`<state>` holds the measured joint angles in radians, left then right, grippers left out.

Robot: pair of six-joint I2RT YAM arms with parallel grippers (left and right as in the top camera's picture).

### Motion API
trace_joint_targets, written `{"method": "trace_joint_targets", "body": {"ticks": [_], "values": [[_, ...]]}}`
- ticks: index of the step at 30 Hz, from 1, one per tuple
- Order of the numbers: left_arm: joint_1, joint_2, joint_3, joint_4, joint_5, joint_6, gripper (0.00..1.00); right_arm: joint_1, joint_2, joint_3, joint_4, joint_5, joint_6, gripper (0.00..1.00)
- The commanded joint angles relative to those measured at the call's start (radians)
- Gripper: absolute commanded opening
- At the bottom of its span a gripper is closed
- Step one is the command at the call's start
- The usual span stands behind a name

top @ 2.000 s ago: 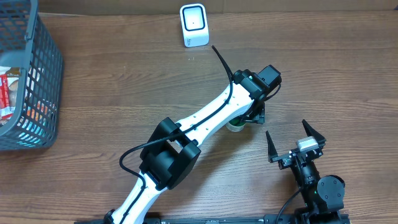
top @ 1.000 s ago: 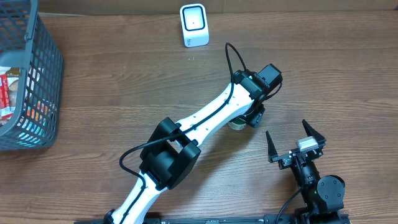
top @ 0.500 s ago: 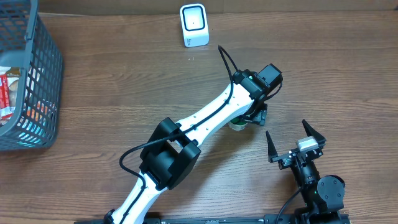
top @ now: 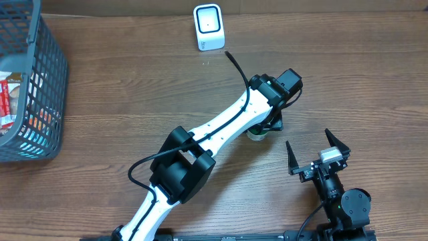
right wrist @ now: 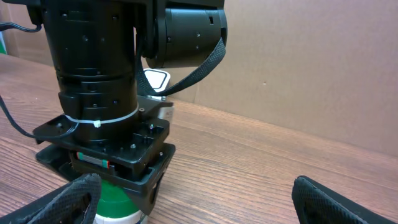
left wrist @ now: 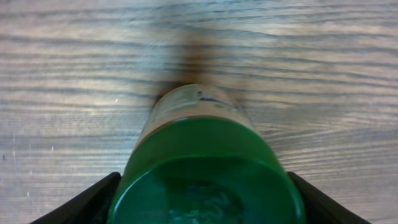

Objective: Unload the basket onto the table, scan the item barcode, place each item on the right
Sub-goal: 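Hold the jar in front of the scanner with the left gripper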

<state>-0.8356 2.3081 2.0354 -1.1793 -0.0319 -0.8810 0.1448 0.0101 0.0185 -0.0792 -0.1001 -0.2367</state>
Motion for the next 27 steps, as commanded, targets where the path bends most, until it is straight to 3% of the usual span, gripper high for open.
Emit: {"method": "trace_joint_targets", "body": {"ticks": [1,3,5,7,9,11,15,17,18,19,20,27], "values": [[0.003,0.004,0.013,-0.002,-0.031,-0.145,0.73,0.000,-0.007,-0.011,0.005,0.002,0.000,1.00],[0.003,0.006,0.013,0.000,-0.031,-0.142,0.72,0.000,-0.007,-0.011,0.005,0.002,0.000,1.00],[0.003,0.007,0.013,-0.001,-0.053,-0.063,0.68,0.000,-0.007,-0.011,0.005,0.002,0.000,1.00],[0.003,0.007,0.013,-0.002,-0.069,0.004,0.60,0.000,-0.007,-0.011,0.005,0.002,0.000,1.00],[0.003,0.007,0.013,-0.001,-0.074,0.076,0.46,0.000,-0.007,-0.011,0.005,0.002,0.000,1.00],[0.003,0.007,0.013,0.005,-0.074,0.136,0.46,0.000,-0.007,-0.011,0.005,0.002,0.000,1.00],[0.003,0.007,0.013,0.007,-0.070,0.351,0.55,0.000,-0.007,-0.011,0.005,0.002,0.000,1.00],[0.003,0.007,0.013,-0.010,-0.027,0.518,0.66,0.000,-0.007,-0.011,0.005,0.002,0.000,1.00],[0.003,0.007,0.013,-0.021,-0.028,0.546,0.79,0.000,-0.007,-0.011,0.005,0.002,0.000,1.00],[0.003,0.007,0.013,-0.025,-0.029,0.544,0.93,0.000,-0.007,-0.011,0.005,0.002,0.000,1.00],[0.004,0.007,0.013,-0.023,-0.026,0.528,1.00,0.000,-0.007,-0.011,0.005,0.002,0.000,1.00],[0.005,0.007,0.015,-0.011,-0.028,0.297,1.00,0.000,-0.007,-0.011,0.005,0.002,0.000,1.00]]}}
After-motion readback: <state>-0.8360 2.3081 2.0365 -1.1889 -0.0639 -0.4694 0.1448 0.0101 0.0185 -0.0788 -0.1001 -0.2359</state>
